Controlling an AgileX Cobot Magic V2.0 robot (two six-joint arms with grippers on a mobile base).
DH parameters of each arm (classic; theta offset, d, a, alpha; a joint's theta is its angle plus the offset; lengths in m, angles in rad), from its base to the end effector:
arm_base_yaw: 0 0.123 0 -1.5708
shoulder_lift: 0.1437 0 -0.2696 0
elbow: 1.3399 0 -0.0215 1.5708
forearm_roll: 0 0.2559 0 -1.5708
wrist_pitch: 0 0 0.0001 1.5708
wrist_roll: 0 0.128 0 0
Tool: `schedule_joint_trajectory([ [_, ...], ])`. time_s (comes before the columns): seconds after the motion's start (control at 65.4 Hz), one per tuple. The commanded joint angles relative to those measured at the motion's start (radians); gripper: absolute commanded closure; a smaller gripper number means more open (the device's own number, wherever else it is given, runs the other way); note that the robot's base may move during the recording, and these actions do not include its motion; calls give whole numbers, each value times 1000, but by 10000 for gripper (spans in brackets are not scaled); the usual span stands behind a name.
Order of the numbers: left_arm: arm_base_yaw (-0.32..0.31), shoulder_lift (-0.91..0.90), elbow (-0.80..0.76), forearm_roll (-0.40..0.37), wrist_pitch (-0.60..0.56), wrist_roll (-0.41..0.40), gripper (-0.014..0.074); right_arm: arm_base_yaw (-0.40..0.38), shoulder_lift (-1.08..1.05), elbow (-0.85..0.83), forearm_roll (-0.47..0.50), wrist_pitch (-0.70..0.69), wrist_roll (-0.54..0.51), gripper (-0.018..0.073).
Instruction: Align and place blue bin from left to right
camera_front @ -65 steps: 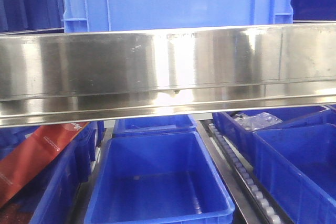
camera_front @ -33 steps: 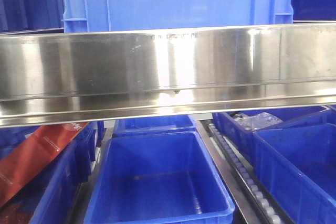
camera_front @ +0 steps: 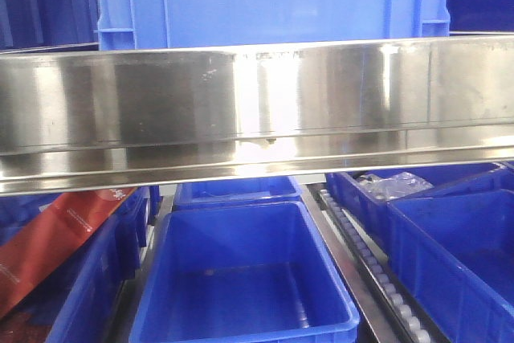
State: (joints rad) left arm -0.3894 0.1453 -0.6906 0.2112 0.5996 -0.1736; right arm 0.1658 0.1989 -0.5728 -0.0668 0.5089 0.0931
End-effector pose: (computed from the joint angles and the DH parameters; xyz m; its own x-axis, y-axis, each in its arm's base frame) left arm 0.0633 -0.0096 0.3739 0.0405 -0.0149 -0.9991 0.2676 0.9635 -0.0035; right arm 0.0929 0.0113 0.3406 -0.0508 0.0267 -0.9984 -0.1312 0.9908 0.0332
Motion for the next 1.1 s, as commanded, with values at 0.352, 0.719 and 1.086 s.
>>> schedule_joint_trajectory([
  [0.352,214,-145,436,-117,-330,95,574,-2,-4,2,-10,-23,-9,648],
  [0.719,311,-145,691,-163,-615,95,574,-2,-4,2,-10,-23,-9,648],
  [1.086,432,-145,691,-157,-623,95,574,-2,-4,2,-10,-23,-9,648],
])
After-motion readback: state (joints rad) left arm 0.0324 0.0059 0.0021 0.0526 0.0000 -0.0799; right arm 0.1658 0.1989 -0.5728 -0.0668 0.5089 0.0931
